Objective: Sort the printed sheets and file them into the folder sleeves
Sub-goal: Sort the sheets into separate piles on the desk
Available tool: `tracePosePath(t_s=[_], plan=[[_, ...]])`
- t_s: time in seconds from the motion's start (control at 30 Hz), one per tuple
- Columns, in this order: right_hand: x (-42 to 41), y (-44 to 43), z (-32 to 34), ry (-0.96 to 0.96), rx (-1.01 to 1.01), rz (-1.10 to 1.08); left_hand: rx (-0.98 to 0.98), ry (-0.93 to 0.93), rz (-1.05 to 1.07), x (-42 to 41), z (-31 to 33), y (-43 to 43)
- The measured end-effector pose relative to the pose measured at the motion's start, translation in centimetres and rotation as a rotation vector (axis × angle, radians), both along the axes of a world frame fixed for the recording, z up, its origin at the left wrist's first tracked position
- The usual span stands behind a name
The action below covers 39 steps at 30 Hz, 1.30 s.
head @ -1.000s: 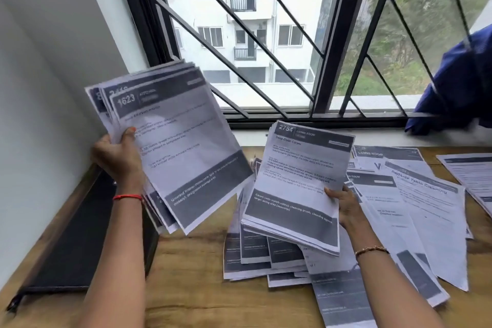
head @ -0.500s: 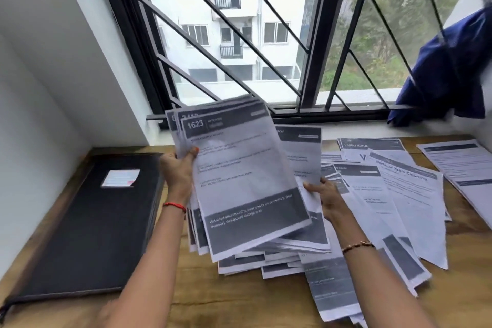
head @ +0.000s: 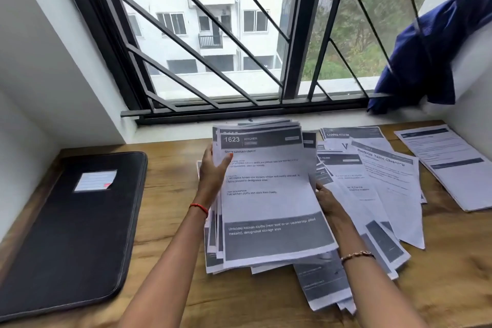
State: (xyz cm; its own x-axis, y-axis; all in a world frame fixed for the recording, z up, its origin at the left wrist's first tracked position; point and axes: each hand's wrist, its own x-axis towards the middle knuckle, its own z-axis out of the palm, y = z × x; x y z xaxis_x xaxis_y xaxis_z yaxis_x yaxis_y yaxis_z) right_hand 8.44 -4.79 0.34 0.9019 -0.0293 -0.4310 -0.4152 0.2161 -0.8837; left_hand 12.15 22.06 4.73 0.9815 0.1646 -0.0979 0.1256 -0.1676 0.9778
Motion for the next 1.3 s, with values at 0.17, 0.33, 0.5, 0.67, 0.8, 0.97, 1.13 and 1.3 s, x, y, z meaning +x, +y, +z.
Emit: tracePosePath(t_s=[0.17,0.33,0.5,0.67,0.8,0.97,1.13,1.3], plan=[[-0.1,-0.6,-0.2,0.023,-0.066,0.007,-0.394,0.283,-0.225,-0.9,-0.4,1.1],[0.0,-0.7,-0.4,0.034,-0.1,0.024,-0.359,0.359,-0.163,-2.1,-1.9,0.2],[-0.4,-0.7,-0.1,0.051,0.026,-0.081,-0.358,0.315,-0.15,-2.8,-3.3,-0.3],[-0.2,-0.4,0.2,0.053,-0.092,0.068,-0.312,0.223,-0.224,-3.8,-4.0,-1.4],[-0.5,0.9,1.1,-0.044,-0.119,0.036,-0.195,0.132,-0.169,-4.2,-4.7,-2.3],[0.3,1.2,3.5,-0.278,-0.241,-0.014,-0.162,-0.02,-0.116,-3.7,-2.4,-2.4],[1.6,2.1,7.6,-0.432,-0.161,-0.066,-0.234,-0.224,-0.034,-2.2,2.1,-2.8],[1.8,2.3,9.3,-0.511,-0.192,-0.059,-0.176,-0.347,0.008,-2.2,3.4,-2.6]])
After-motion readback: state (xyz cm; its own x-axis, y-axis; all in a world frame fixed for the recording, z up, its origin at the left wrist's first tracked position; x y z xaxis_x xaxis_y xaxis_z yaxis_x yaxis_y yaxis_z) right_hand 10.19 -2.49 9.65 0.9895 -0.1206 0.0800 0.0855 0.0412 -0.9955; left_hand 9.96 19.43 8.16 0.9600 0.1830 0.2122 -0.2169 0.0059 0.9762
